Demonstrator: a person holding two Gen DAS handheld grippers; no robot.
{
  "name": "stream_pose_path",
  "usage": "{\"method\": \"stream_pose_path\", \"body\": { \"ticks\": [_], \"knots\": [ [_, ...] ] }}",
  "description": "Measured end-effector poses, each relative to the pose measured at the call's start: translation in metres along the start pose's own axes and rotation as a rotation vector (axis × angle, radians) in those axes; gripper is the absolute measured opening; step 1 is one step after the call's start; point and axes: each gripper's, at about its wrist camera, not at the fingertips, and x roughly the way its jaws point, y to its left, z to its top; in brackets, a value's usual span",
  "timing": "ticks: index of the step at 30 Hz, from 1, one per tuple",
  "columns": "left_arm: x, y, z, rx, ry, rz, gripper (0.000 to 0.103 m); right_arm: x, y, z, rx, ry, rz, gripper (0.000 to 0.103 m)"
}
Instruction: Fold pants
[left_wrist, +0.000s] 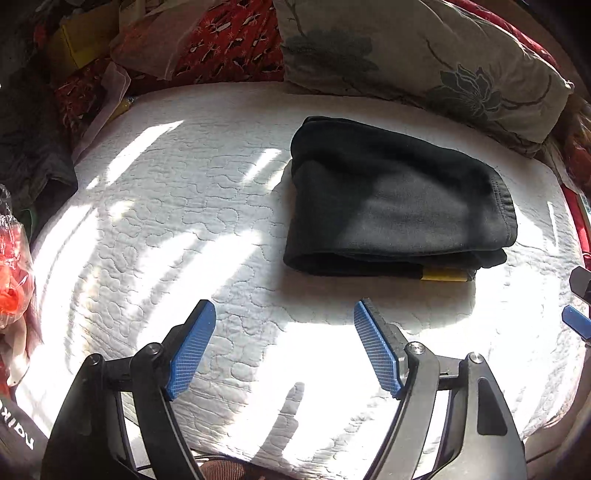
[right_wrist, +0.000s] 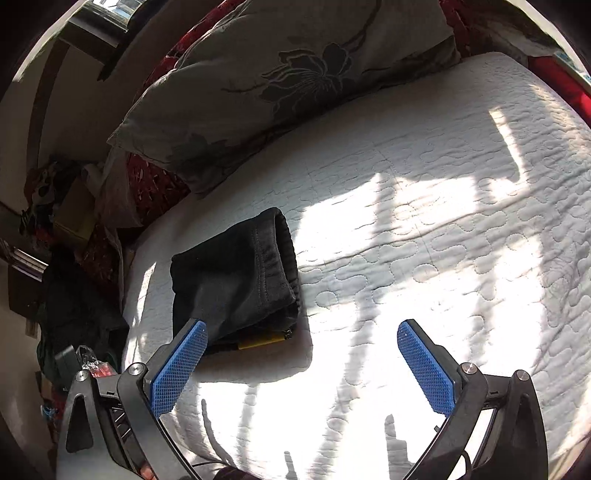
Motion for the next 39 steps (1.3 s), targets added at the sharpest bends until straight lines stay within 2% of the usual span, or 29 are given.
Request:
{"method": "stream_pose_path", "body": {
  "ticks": [2,3,8,9,10,14,17,20,26,31,39],
  "knots": [
    [-0.007,-0.005,-0.013,0.014,-0.007,0.008,0.078,-0.007,-0.003,-0.023,-0.031,0.018,-0.033,0.103],
    [-0.009,-0.006,-0.018,0.020,-0.010,0.005,0.078,-0.002,0.004,-0.016,-0.059,0.011,-0.079,0.103],
    [-0.023,-0.013,-0.034,0.013,-0.047,0.010,0.078,-0.030,0.010,-0.069,-0.310,-0.072,-0.378,0.103],
    [-0.025,-0.013,-0.036,0.009,-0.049,0.001,0.078,-0.037,0.013,-0.077,-0.348,-0.103,-0.414,0.103],
    [-0.028,-0.014,-0.038,0.003,-0.048,-0.006,0.078,-0.044,0.016,-0.084,-0.367,-0.134,-0.415,0.103],
    [-0.040,-0.014,-0.048,-0.026,-0.056,-0.042,0.078,-0.069,0.022,-0.097,-0.359,-0.211,-0.305,0.103],
    [-0.050,-0.018,-0.054,-0.019,-0.084,-0.020,0.078,-0.075,0.024,-0.099,-0.352,-0.228,-0.252,0.103],
    [-0.060,-0.021,-0.059,-0.011,-0.111,0.000,0.078,-0.075,0.025,-0.104,-0.364,-0.232,-0.251,0.103],
    [-0.064,-0.019,-0.059,-0.018,-0.104,-0.042,0.078,-0.078,0.024,-0.114,-0.379,-0.252,-0.270,0.103],
    [-0.075,-0.022,-0.060,0.000,-0.155,-0.018,0.078,-0.079,0.019,-0.118,-0.367,-0.247,-0.267,0.103],
    [-0.089,-0.023,-0.060,-0.025,-0.222,-0.047,0.078,-0.084,0.017,-0.119,-0.356,-0.248,-0.262,0.103]
  ]
}}
